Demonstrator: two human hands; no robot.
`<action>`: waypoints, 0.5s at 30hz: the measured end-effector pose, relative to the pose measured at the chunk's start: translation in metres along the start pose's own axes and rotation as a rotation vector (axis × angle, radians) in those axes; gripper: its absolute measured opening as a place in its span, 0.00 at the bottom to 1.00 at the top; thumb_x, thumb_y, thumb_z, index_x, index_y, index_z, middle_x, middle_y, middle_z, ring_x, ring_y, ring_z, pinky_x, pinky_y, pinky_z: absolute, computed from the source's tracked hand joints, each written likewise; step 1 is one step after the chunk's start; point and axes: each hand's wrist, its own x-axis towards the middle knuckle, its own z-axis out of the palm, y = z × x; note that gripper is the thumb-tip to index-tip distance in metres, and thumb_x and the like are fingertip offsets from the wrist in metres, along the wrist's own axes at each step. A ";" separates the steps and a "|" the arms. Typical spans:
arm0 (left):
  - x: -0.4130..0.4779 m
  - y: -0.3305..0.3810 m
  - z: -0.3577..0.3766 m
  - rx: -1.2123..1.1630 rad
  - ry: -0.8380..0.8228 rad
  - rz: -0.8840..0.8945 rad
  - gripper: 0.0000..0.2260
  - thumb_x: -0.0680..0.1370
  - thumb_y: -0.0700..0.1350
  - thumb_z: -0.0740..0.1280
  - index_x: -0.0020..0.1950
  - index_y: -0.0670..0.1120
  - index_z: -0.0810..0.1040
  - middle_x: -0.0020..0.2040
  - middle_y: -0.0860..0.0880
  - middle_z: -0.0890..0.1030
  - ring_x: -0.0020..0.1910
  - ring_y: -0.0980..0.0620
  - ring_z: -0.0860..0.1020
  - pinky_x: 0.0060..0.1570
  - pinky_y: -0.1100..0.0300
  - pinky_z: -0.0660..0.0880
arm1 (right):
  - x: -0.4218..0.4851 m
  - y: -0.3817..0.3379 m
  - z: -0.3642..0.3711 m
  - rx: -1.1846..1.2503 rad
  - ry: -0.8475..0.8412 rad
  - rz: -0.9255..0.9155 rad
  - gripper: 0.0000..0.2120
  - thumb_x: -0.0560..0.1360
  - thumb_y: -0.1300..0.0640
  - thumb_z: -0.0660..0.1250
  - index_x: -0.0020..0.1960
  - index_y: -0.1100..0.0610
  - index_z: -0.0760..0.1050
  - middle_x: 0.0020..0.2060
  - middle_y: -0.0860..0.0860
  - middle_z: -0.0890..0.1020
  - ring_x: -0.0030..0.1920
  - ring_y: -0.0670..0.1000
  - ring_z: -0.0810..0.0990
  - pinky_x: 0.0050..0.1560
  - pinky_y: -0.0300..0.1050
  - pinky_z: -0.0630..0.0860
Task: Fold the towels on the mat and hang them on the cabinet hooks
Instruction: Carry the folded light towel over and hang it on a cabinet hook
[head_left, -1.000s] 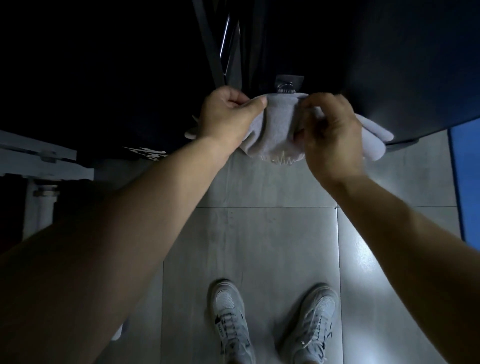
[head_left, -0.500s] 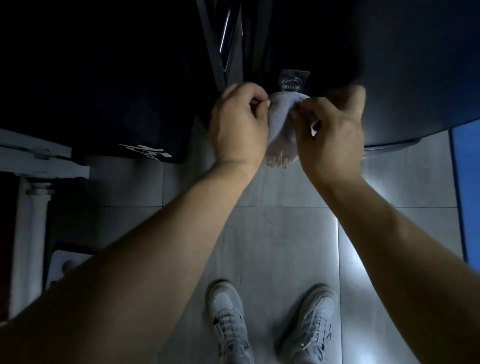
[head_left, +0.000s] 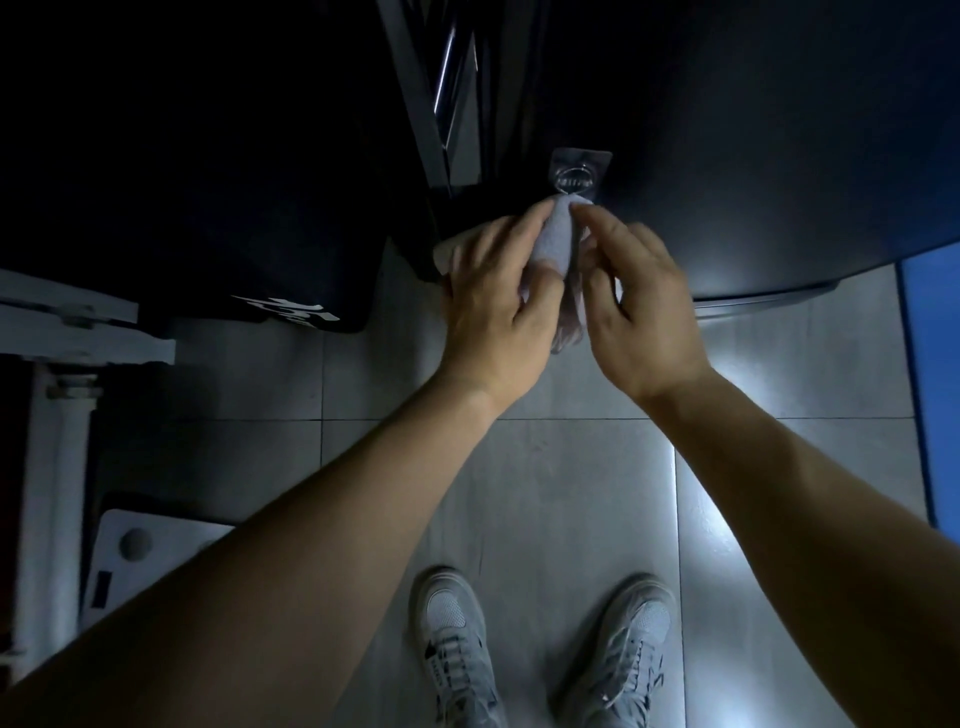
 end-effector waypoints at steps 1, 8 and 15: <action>0.001 0.001 0.001 -0.112 -0.032 -0.040 0.21 0.82 0.48 0.59 0.76 0.54 0.69 0.71 0.56 0.72 0.71 0.55 0.66 0.71 0.55 0.63 | 0.004 0.001 -0.001 0.053 -0.013 0.030 0.20 0.81 0.57 0.55 0.71 0.54 0.73 0.53 0.51 0.79 0.52 0.41 0.76 0.54 0.30 0.71; 0.010 0.003 0.007 -0.474 -0.072 -0.279 0.22 0.77 0.66 0.55 0.66 0.60 0.74 0.67 0.56 0.78 0.69 0.54 0.74 0.70 0.43 0.69 | -0.002 -0.008 -0.004 0.146 0.021 0.124 0.18 0.82 0.59 0.59 0.70 0.53 0.75 0.60 0.49 0.70 0.63 0.44 0.71 0.64 0.28 0.66; 0.006 0.007 0.016 -0.651 -0.138 -0.357 0.27 0.81 0.61 0.55 0.78 0.50 0.65 0.73 0.50 0.72 0.72 0.53 0.71 0.73 0.48 0.68 | -0.007 -0.004 0.000 0.442 -0.029 0.234 0.20 0.82 0.59 0.56 0.71 0.52 0.73 0.66 0.48 0.74 0.69 0.43 0.71 0.73 0.45 0.67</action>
